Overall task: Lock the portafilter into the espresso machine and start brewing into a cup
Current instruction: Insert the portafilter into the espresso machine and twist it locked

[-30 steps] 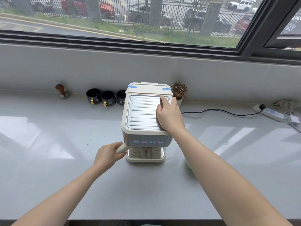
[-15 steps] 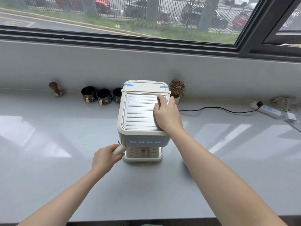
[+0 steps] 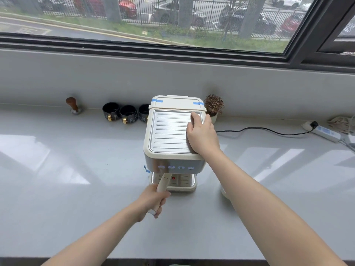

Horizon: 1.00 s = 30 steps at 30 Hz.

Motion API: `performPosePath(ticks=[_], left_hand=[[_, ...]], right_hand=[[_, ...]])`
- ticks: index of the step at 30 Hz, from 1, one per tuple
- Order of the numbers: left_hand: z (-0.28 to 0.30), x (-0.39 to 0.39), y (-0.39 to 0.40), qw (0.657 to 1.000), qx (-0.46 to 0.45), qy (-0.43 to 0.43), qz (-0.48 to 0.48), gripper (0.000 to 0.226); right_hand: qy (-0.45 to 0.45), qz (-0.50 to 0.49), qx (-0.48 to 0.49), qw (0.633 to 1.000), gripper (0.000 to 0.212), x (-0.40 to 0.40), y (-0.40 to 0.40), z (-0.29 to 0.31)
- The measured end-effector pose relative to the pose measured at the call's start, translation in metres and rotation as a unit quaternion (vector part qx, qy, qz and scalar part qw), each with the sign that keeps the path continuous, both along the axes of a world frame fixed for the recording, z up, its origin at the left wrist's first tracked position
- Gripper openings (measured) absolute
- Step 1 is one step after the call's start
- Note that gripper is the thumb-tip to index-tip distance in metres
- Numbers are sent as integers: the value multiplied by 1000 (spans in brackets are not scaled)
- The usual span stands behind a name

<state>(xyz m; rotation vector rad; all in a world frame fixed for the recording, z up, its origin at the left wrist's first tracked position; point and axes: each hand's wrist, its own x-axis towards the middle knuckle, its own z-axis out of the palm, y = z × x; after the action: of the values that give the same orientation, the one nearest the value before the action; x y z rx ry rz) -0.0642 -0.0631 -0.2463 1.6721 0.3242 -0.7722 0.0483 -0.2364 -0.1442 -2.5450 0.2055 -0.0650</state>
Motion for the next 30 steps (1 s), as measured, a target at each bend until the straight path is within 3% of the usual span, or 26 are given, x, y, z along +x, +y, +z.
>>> performPosePath(ticks=[3, 7, 18, 30], left_hand=[[-1, -1, 7, 995, -93, 34, 7, 19], [-8, -8, -1, 990, -118, 30, 68, 21], [-16, -28, -74, 968, -20, -13, 251, 20], [-11, -24, -73, 978, 36, -24, 203, 21]], right_hand=[[13, 29, 18, 999, 53, 0, -8, 1], [-6, 34, 44, 998, 53, 0, -13, -5], [-43, 34, 59, 997, 56, 3, -15, -17], [-22, 34, 58, 997, 59, -1, -13, -9]])
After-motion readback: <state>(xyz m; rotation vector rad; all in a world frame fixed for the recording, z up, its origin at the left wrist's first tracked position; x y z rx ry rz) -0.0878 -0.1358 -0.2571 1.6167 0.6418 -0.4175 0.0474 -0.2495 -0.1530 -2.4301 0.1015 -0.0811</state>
